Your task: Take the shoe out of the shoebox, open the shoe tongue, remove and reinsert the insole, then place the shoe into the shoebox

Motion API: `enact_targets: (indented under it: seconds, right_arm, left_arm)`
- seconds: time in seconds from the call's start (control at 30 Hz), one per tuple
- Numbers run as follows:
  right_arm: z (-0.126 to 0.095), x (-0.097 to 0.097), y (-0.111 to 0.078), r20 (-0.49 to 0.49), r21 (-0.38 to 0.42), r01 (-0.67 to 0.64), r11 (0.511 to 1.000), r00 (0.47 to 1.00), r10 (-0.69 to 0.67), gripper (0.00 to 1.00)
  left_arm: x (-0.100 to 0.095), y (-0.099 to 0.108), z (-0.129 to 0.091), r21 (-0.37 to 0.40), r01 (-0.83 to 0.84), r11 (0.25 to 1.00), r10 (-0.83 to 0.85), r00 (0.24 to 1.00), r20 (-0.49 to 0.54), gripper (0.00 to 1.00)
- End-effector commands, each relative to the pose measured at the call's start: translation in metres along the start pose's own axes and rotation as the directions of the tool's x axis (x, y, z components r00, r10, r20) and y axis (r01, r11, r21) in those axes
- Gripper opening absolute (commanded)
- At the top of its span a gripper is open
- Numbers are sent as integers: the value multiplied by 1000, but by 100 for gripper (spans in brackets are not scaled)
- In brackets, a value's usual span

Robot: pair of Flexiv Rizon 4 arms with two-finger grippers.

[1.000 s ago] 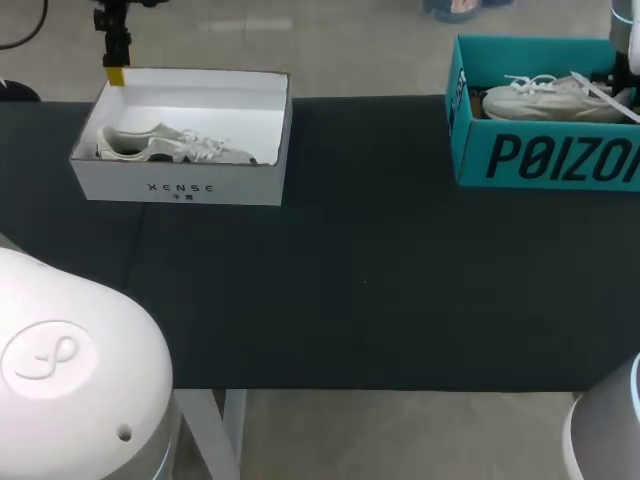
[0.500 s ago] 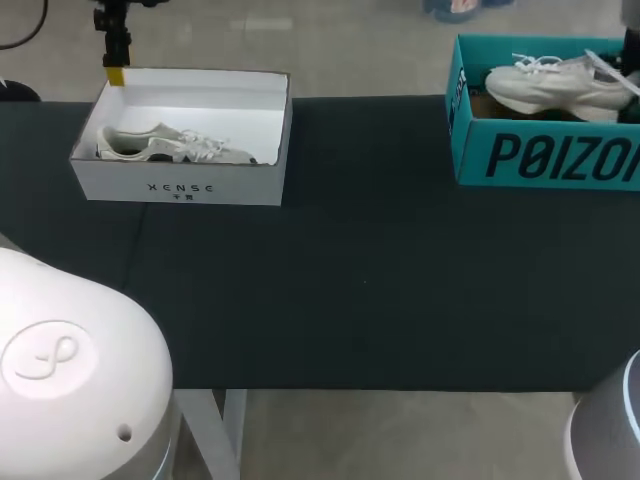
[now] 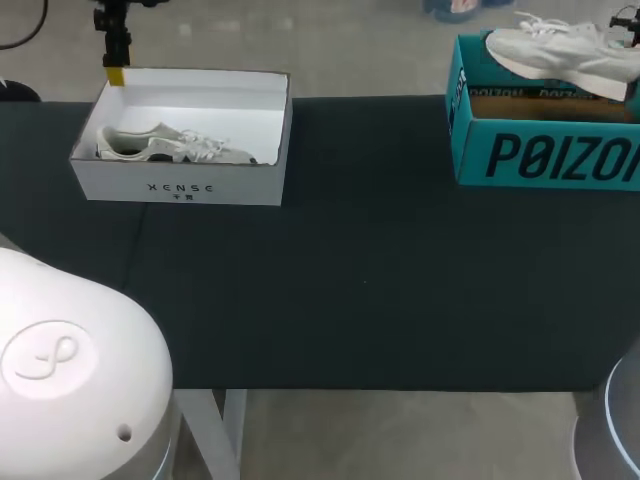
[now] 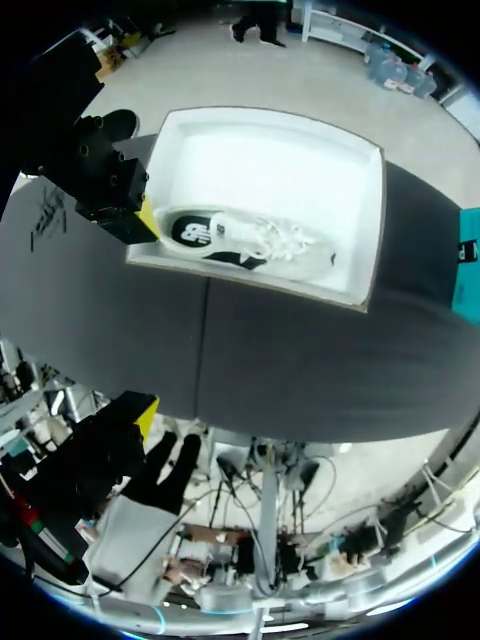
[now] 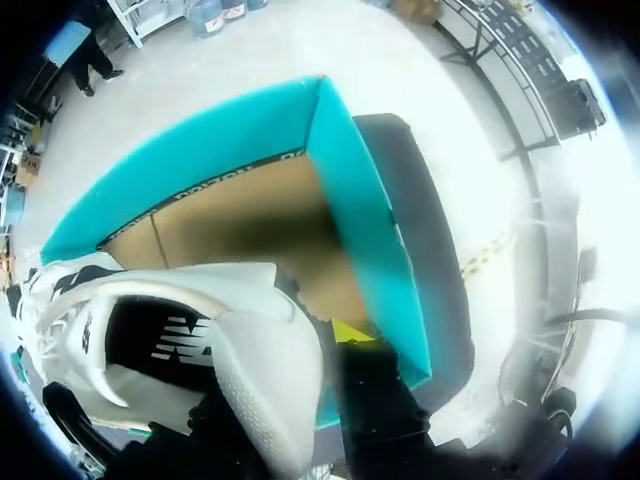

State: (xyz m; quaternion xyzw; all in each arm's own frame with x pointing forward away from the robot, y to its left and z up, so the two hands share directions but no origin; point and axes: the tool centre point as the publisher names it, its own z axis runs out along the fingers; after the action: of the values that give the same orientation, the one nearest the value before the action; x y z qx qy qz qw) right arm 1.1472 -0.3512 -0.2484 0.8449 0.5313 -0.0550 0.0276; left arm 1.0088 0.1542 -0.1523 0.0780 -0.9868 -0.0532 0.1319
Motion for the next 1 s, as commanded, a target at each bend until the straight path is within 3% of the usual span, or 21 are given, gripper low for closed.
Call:
enact_targets:
  seconds: [0.03, 0.3, 0.93, 1.0]
  right_arm:
    - [-57, -4, -76, -3, -325, 4, 946, 1000, -5, 0]
    - [-78, 8, -133, 12, -356, 18, 934, 1000, -14, 0]
    - [-78, 8, -133, 12, -356, 18, 934, 1000, -14, 0]
    - [-80, 12, -150, 65, -411, 51, 910, 998, -26, 0]
  left_arm:
    - [0, 0, 0, -1, 0, 1000, 0, 1000, 0, 100]
    - [0, 0, 0, -1, 0, 1000, 0, 1000, 0, 100]
    - [0, 0, 0, -1, 0, 1000, 0, 1000, 0, 100]
    - [0, 0, 0, -1, 0, 1000, 0, 1000, 0, 100]
